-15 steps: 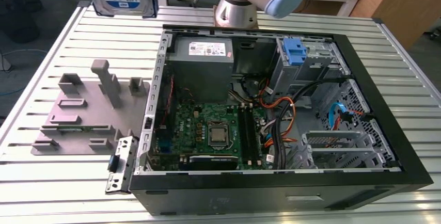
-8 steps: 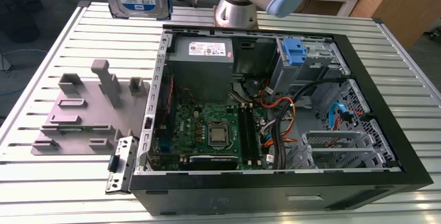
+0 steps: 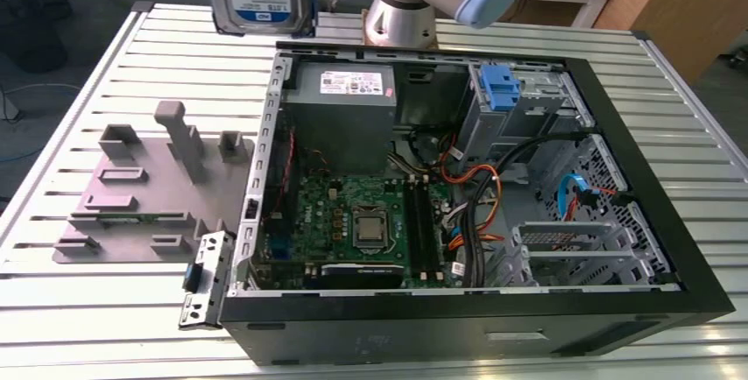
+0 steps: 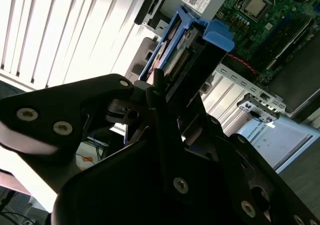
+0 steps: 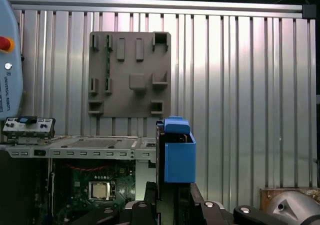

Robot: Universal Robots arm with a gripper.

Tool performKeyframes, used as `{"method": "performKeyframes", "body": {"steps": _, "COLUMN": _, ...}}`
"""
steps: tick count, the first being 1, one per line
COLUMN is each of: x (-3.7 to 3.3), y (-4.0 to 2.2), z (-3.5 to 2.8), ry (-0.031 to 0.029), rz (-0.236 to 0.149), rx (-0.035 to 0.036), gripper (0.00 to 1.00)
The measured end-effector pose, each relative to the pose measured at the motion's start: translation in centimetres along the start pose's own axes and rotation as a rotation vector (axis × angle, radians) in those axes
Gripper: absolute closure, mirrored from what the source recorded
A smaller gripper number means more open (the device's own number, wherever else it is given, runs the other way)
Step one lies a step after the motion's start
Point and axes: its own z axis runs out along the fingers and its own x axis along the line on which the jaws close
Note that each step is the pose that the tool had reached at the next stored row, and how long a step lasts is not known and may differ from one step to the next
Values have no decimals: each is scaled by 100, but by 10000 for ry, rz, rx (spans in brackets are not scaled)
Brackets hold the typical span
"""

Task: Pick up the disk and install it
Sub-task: 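Pick up the disk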

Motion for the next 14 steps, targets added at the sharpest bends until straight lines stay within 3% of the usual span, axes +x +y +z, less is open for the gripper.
{"method": "performKeyframes", "body": {"steps": 14, "x": 85, "y": -459, "z": 24, "ry": 0, "rz": 0, "rx": 0, "gripper": 65}}
